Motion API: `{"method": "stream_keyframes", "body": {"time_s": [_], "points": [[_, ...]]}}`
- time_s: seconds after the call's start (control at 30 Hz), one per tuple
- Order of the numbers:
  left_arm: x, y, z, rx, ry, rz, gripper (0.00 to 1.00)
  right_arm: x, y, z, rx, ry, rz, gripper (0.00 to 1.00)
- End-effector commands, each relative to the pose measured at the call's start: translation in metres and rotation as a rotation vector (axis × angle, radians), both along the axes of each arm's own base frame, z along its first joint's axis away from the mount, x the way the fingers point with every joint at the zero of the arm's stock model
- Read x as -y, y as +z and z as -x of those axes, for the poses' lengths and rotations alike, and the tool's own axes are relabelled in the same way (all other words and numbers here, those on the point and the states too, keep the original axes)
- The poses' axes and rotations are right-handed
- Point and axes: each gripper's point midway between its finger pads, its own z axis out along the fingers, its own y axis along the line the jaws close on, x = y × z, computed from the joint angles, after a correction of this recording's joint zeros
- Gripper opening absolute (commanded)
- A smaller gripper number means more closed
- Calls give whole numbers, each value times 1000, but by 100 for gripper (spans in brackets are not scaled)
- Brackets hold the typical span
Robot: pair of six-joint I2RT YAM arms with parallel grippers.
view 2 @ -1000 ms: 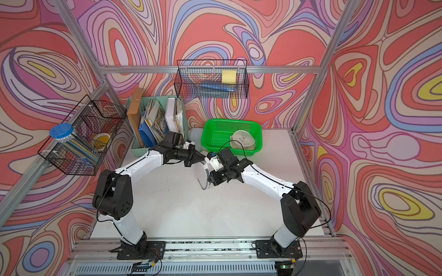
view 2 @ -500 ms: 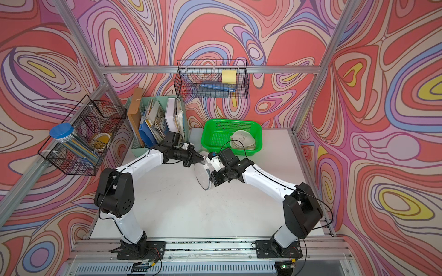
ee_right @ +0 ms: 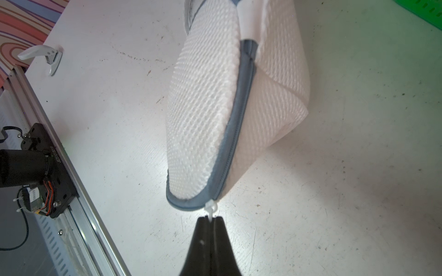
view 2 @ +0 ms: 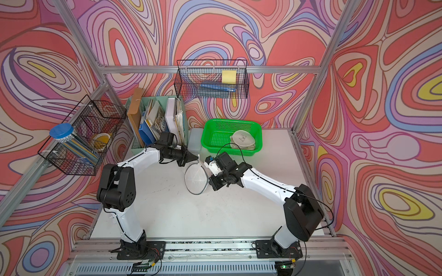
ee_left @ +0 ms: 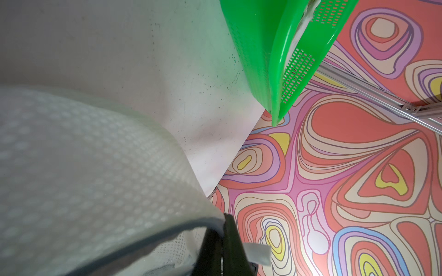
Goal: Turn the laundry bag inside out
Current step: Zip the zipper on the laundry bag.
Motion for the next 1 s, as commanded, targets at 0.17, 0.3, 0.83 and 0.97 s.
{"method": "stream_keyframes", "body": {"time_s": [0.17,0.3,0.83,0.97], "points": [[-7,8,-5,65,-31,-49,14,-12,2,3,102,21,72,0],[-20,17,15,98,-109,-178,40,-19,16,-8,193,-2,52,0],[-11,29,122,101,-274,-214,47,-51,36,-11,519,183,15,0],[-5,28,119,106,-278,-206,46,-55,37,1,592,267,4,0]]}}
